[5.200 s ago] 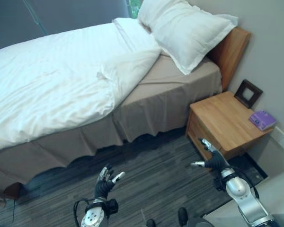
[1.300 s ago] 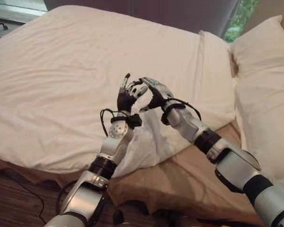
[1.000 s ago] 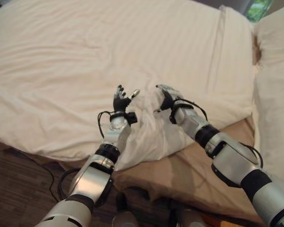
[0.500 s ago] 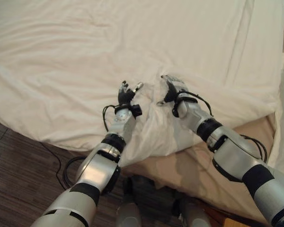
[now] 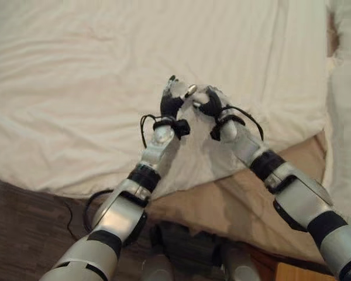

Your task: Making the bed.

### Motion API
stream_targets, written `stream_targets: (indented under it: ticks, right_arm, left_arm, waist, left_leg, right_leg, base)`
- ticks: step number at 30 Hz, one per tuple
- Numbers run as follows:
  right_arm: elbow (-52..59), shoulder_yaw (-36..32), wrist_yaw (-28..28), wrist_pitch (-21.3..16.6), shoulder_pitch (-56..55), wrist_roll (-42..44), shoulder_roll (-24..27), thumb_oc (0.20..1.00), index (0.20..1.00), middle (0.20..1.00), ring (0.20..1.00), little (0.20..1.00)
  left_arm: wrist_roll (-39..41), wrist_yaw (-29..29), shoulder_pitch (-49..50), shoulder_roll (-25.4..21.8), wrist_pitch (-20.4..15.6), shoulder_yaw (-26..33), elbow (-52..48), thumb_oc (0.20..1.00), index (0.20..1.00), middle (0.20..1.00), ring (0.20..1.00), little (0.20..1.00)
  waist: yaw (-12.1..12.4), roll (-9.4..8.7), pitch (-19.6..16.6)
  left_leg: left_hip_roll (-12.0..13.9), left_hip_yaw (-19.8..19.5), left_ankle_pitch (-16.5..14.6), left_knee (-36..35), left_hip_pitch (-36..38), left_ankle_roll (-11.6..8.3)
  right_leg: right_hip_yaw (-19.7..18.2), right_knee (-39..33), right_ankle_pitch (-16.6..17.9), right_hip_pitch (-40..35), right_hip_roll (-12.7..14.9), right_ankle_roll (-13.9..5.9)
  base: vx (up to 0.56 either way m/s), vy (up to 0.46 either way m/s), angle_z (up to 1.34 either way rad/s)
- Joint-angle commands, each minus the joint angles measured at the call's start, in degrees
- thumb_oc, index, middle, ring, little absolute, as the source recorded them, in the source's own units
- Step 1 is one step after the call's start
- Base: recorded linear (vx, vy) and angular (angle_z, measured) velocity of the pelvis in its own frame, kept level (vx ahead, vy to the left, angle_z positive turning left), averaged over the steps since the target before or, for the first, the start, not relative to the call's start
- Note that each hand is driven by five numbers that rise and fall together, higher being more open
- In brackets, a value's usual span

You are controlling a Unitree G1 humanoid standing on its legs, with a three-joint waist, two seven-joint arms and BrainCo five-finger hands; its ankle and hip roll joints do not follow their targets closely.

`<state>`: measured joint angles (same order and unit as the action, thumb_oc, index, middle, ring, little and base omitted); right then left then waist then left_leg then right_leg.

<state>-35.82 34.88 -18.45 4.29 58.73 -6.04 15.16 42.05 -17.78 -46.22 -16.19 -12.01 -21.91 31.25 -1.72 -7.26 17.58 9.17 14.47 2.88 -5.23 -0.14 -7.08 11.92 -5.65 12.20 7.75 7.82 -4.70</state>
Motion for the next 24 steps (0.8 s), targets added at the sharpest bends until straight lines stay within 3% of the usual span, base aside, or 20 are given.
stream_targets:
  ticks: [1, 5, 9, 12, 18, 24]
  right_arm:
    - [2.2, -4.7, -3.0, -2.3, 0.0, -0.4, 1.8, 0.2, 0.2, 0.2, 0.2, 0.2]
    - [20.0, -13.5, -0.5, -3.0, -21.5, -2.0, 5.3, 0.2, 0.2, 0.2, 0.2, 0.2]
    - [28.2, -18.9, 1.6, -3.6, -35.2, -4.7, 6.8, 0.2, 0.2, 0.2, 0.2, 0.2]
    - [33.9, -24.5, 3.9, -4.6, -48.4, -6.7, 7.7, 0.2, 0.2, 0.2, 0.2, 0.2]
    - [37.3, -27.9, 6.4, -5.7, -59.0, -6.8, 6.8, 0.2, 0.2, 0.2, 0.2, 0.2]
    - [35.9, -29.3, 9.0, -6.3, -68.9, -1.8, 4.3, 0.2, 0.2, 0.2, 0.2, 0.2]
  left_arm:
    - [-2.1, 0.9, 2.6, -1.3, -1.2, 0.8, -1.6, 1.0, 1.0, 1.0, 1.0, 1.0]
    - [-4.0, 3.4, 18.7, -2.4, 1.3, 5.5, -15.5, 1.0, 1.0, 1.0, 1.0, 1.0]
    - [-5.0, 5.5, 27.6, -1.8, 2.9, 8.6, -21.7, 1.0, 1.0, 1.0, 1.0, 1.0]
    - [-5.6, 8.2, 35.1, -1.4, 4.4, 10.6, -26.3, 1.0, 1.0, 1.0, 1.0, 1.0]
    - [-5.8, 9.6, 36.7, 0.0, 4.9, 10.1, -28.8, 1.0, 1.0, 1.0, 1.0, 1.0]
    - [-4.9, 9.0, 31.3, 3.6, 4.0, 6.7, -28.3, 1.0, 1.0, 1.0, 1.0, 1.0]
  waist:
    - [-1.2, -2.64, -4.2]
    - [-4.0, -2.97, -6.1]
    - [-6.0, -2.84, -7.1]
    - [-9.1, -2.92, -8.5]
    - [-13.4, -2.9, -9.9]
    - [-19.7, -2.83, -11.2]
  left_leg:
    - [-1.3, 1.2, -1.2, 0.2, -1.2, 2.63]
    - [-0.8, 3.9, -2.1, 0.2, 1.4, 3.06]
    - [-0.6, 5.4, -2.4, 0.2, 2.8, 3.21]
    - [-0.4, 7.3, -2.7, 0.2, 4.2, 3.2]
    - [-0.4, 9.3, -3.0, 0.2, 5.6, 3.22]
    - [-0.4, 11.5, -3.6, 0.2, 7.3, 2.96]
  right_leg:
    - [-3.5, 0.6, -5.8, -4.8, 5.3, -5.75]
    - [-5.0, 0.7, -5.3, -5.5, 5.0, -6.18]
    - [-6.0, 0.7, -5.0, -5.6, 4.8, -6.53]
    - [-7.3, 0.8, -4.4, -5.6, 4.8, -7.01]
    - [-8.6, 1.1, -4.1, -5.4, 4.6, -7.28]
    - [-9.7, 1.4, -4.1, -5.3, 4.5, -7.8]
  base:
    - [0.03, 0.106, -0.37]
    - [0.02, 0.08, -0.33]
    - [0.01, 0.066, -0.36]
    - [-0.02, 0.065, -0.19]
    - [-0.04, 0.044, -0.33]
    - [-0.02, 0.027, -0.14]
